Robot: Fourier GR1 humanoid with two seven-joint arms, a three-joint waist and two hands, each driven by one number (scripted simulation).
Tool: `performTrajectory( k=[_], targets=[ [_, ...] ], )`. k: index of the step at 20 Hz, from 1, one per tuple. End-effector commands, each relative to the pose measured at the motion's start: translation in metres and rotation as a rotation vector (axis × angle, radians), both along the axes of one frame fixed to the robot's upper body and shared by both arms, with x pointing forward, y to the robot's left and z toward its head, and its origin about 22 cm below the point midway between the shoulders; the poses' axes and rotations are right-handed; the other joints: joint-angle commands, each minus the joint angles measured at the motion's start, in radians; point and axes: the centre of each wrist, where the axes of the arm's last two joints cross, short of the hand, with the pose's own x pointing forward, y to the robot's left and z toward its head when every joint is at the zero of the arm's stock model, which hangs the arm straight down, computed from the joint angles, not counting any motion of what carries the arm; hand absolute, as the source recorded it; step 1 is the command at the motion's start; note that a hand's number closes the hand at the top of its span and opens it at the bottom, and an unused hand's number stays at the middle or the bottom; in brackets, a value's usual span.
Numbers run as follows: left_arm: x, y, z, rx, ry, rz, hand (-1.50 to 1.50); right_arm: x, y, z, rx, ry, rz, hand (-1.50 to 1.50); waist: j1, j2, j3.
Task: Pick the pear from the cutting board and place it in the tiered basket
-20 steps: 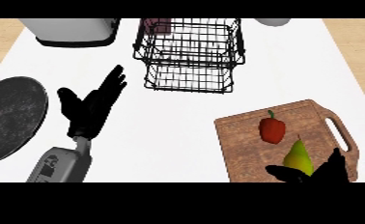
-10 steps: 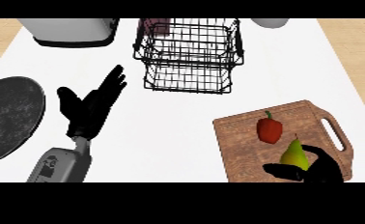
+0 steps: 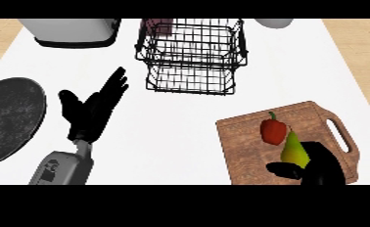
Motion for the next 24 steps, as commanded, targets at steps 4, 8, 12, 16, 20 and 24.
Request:
performTrajectory(
  k=[4, 8, 12, 16, 20, 24],
  targets=[
    [0.003, -0.012, 0.006, -0.007, -0.001, -0.061, 0.0, -0.009, 0.059, -0.008, -0.162, 0.18, 0.609, 1.5, 0.059, 0.017, 0.021],
    [0.0, 0.001, -0.011, 0.002, 0.005, 0.018, 0.0, -0.021, 0.092, 0.043, -0.144, 0.075, 0.685, 1.5, 0.007, 0.011, 0.021],
    [-0.002, 0.008, 0.0, -0.007, 0.026, 0.019, 0.0, -0.043, 0.108, 0.089, -0.046, -0.109, 0.625, 1.5, 0.0, 0.008, 0.022],
    [0.005, 0.013, 0.014, 0.002, -0.007, 0.011, 0.0, -0.066, 0.103, 0.152, -0.017, -0.263, 0.607, 1.5, -0.003, 0.006, 0.022],
    [-0.003, 0.003, -0.008, -0.011, 0.011, 0.012, 0.0, -0.079, 0.102, 0.197, -0.12, -0.437, 0.603, 1.5, 0.001, 0.01, 0.021],
    [-0.005, 0.015, -0.016, -0.024, 0.008, 0.003, 0.0, -0.089, 0.107, 0.226, -0.197, -0.488, 0.631, 1.5, 0.009, 0.011, 0.02]
  ],
)
